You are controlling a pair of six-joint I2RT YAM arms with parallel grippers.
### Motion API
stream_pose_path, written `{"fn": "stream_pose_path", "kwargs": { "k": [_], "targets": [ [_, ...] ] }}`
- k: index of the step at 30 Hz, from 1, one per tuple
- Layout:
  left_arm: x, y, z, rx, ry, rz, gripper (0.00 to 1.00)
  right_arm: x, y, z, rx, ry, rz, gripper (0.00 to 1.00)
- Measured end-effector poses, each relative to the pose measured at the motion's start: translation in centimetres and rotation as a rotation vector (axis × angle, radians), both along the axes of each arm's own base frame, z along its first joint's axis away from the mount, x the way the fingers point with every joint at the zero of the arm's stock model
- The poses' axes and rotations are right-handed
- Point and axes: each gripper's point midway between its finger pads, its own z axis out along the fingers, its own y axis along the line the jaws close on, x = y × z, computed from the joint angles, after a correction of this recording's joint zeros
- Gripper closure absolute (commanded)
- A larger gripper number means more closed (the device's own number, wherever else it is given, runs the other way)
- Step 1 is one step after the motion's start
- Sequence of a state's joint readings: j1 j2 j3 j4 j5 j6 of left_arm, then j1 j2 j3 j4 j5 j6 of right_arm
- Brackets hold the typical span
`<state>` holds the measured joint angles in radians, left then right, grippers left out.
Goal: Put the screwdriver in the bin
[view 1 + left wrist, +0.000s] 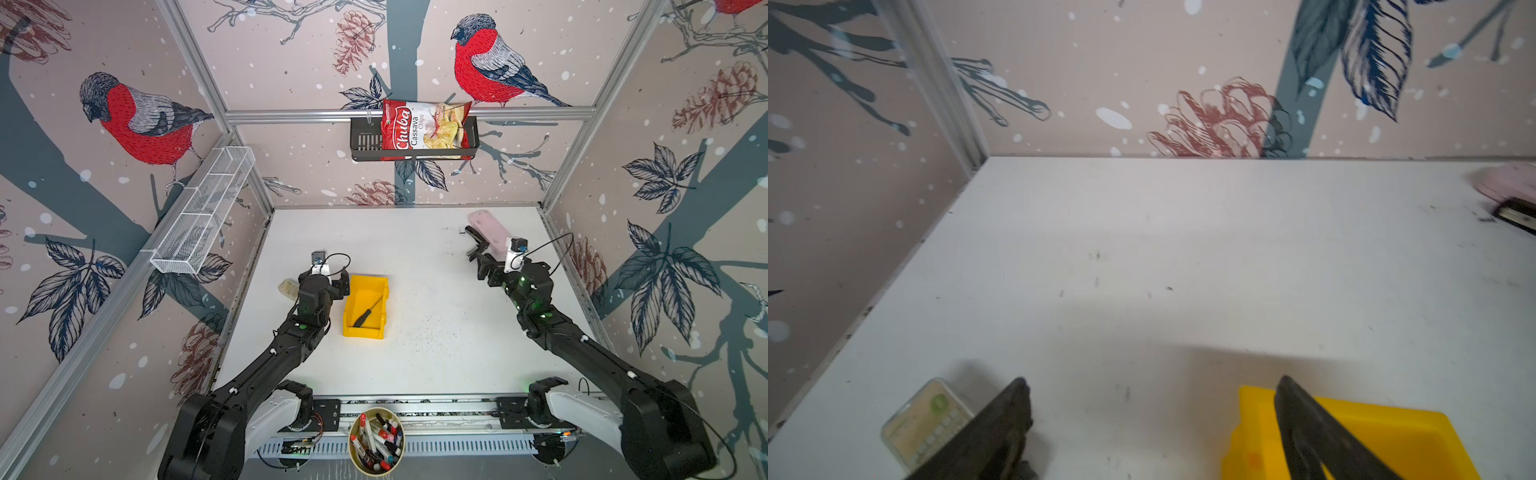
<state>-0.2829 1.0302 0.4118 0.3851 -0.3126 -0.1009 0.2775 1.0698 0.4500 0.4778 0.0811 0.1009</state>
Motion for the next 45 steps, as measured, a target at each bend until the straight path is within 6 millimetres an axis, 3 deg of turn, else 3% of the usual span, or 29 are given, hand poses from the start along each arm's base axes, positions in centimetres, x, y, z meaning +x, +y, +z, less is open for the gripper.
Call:
{"fn": "stream_pose_path", "kwargs": {
  "k": [7,13,21,26,33,36,45],
  "targets": [
    [0.4,4.0,-2.0,0.065,-0.042,0.067,0.04,-0.3,-6.1,-5.1,-0.055,0.045,-0.152,0.0],
    [0.0,6.1,-3.5,0.098,-0.066,0.11,0.04,0.0,-8.3,-7.0,-0.05,0.034,-0.215,0.0],
    [0.7,7.2,-5.1,0.096,-0.074,0.136,0.01,1.2,-9.4,-7.7,-0.042,0.01,-0.237,0.0],
    [2.6,7.3,-3.8,0.088,-0.107,0.14,0.01,1.6,-10.1,-9.0,-0.034,0.021,-0.241,0.0],
    [3.3,6.5,-5.1,0.045,-0.103,0.103,0.01,1.9,-9.8,-8.3,-0.026,-0.017,-0.225,0.0],
    [3.2,6.5,-6.5,0.043,-0.076,0.103,0.01,1.9,-9.5,-8.3,-0.028,-0.018,-0.224,0.01],
    [2.8,6.4,-5.9,0.024,-0.138,0.104,0.01,1.9,-9.8,-8.3,-0.033,-0.019,-0.246,0.0]
  ]
}}
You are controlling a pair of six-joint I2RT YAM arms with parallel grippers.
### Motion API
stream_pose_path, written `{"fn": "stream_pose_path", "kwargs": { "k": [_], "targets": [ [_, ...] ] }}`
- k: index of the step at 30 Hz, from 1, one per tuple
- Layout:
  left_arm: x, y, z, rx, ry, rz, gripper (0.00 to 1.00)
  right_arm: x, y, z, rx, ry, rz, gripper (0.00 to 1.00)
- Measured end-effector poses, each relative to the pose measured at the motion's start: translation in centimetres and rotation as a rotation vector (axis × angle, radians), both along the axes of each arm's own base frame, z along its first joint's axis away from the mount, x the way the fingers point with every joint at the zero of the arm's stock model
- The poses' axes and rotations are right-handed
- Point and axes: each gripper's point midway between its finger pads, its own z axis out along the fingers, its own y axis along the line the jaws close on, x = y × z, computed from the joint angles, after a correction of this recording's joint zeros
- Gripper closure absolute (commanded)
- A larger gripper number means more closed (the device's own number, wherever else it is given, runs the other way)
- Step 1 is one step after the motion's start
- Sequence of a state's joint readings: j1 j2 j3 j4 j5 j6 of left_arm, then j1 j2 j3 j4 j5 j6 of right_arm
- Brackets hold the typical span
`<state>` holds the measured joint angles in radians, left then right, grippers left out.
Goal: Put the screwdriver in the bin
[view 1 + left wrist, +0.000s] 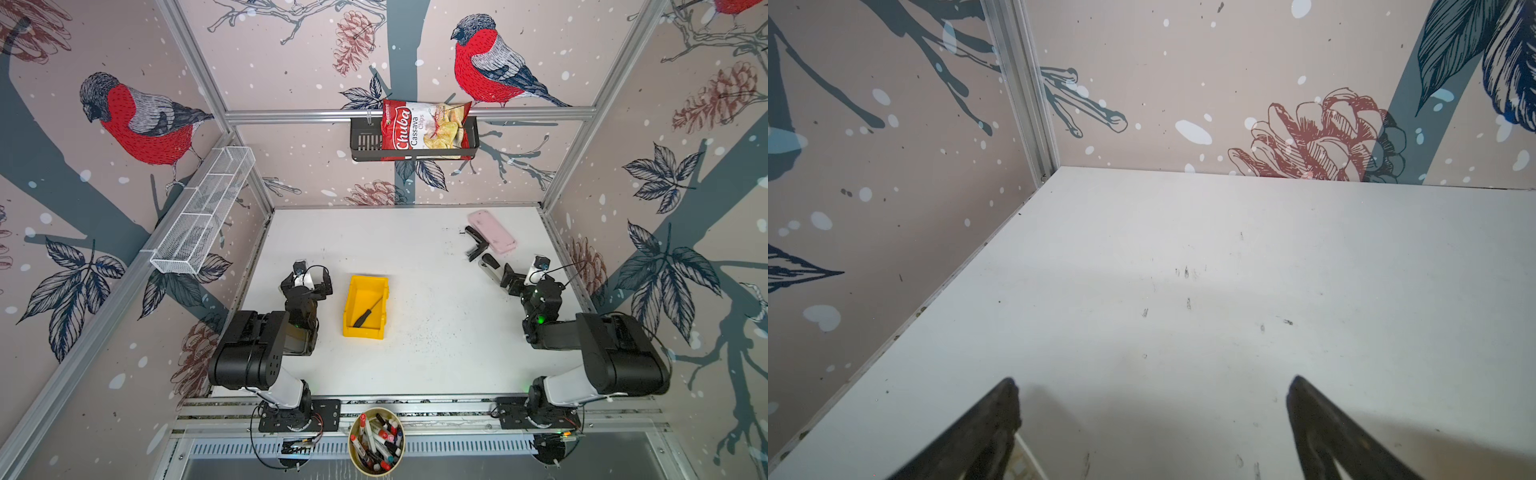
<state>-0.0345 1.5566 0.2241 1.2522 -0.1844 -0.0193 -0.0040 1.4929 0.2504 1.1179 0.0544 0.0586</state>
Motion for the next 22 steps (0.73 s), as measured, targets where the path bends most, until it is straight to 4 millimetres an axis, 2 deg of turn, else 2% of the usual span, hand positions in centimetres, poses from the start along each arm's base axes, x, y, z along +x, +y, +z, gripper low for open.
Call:
{"fn": "stream_pose_path", "kwargs": {
  "k": [22],
  "targets": [
    [0.31,-0.47,0.55,0.004,-0.021,-0.027,0.01,0.0,-0.21,0.03,-0.003,-0.002,-0.013,0.0]
  ]
}}
